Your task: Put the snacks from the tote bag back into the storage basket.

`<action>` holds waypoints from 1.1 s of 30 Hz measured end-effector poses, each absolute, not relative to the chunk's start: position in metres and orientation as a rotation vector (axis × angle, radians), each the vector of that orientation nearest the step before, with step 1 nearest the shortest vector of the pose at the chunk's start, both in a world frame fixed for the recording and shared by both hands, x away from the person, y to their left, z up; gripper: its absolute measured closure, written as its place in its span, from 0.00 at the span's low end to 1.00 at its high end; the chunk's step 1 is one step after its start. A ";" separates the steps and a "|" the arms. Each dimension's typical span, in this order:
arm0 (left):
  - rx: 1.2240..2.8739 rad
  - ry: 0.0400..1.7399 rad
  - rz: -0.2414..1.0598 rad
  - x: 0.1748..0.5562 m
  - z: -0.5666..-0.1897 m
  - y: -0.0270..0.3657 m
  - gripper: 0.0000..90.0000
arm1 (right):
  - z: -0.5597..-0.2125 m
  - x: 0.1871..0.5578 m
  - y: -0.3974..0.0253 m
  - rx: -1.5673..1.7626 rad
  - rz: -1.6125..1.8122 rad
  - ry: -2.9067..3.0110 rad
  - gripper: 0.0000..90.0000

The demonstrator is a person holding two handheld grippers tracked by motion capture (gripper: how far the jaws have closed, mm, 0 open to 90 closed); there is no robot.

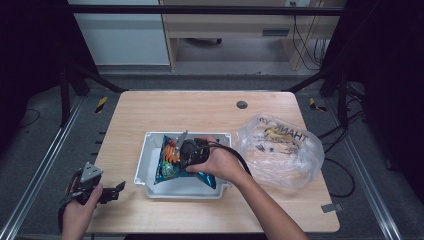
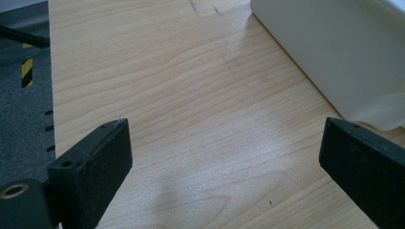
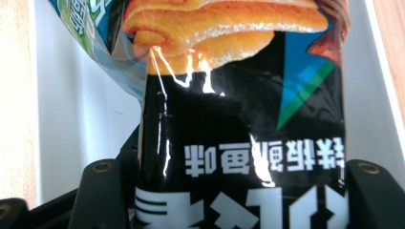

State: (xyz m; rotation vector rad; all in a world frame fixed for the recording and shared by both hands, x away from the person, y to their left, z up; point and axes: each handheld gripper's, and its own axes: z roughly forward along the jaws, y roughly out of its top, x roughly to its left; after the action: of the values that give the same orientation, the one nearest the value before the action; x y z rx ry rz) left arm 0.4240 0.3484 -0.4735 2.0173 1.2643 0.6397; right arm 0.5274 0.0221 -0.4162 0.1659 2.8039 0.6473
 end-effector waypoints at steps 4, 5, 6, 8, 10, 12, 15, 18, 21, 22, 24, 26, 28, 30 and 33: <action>2.017 1.263 0.641 0.424 -0.473 0.348 0.04 | -0.417 0.528 0.023 0.175 0.649 2.808 0.41; 2.018 1.263 0.640 0.424 -0.473 0.348 0.04 | -0.417 0.528 0.023 0.174 0.650 2.807 0.41; 2.018 1.263 0.640 0.424 -0.473 0.348 0.04 | -0.418 0.528 0.023 0.169 0.646 2.808 0.41; 2.017 1.263 0.641 0.424 -0.473 0.348 0.04 | -0.419 0.528 0.024 0.167 0.645 2.808 0.41; 2.020 1.263 0.641 0.424 -0.473 0.349 0.04 | -0.419 0.528 0.025 0.167 0.646 2.809 0.41; 2.017 1.264 0.641 0.424 -0.473 0.348 0.04 | -0.420 0.528 0.026 0.172 0.649 2.811 0.41; 2.016 1.263 0.641 0.424 -0.473 0.348 0.04 | -0.421 0.528 0.027 0.163 0.644 2.813 0.41; 2.018 1.263 0.640 0.424 -0.473 0.349 0.04 | -0.423 0.528 0.028 0.161 0.638 2.815 0.41; 2.018 1.262 0.641 0.424 -0.473 0.348 0.04 | -0.424 0.528 0.028 0.166 0.639 2.818 0.41; 2.018 1.262 0.641 0.424 -0.473 0.348 0.04 | -0.424 0.529 0.028 0.166 0.639 2.818 0.41; 2.018 1.262 0.641 0.424 -0.473 0.348 0.04 | -0.425 0.529 0.028 0.166 0.641 2.820 0.41; 2.017 1.262 0.641 0.424 -0.473 0.348 0.04 | -0.426 0.529 0.029 0.163 0.637 2.821 0.41; 2.018 1.262 0.641 0.424 -0.473 0.349 0.04 | -0.426 0.529 0.030 0.170 0.637 2.821 0.41; 2.018 1.262 0.641 0.424 -0.473 0.349 0.04 | -0.426 0.530 0.030 0.166 0.638 2.822 0.41; 2.018 1.262 0.641 0.424 -0.473 0.349 0.04 | -0.426 0.530 0.030 0.168 0.637 2.823 0.41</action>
State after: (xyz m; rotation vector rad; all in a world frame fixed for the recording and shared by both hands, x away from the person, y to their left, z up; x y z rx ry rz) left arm 0.4240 0.3485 -0.4732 2.0183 1.2617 0.6410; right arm 0.5297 0.0298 -0.4265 0.1676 2.8228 0.6371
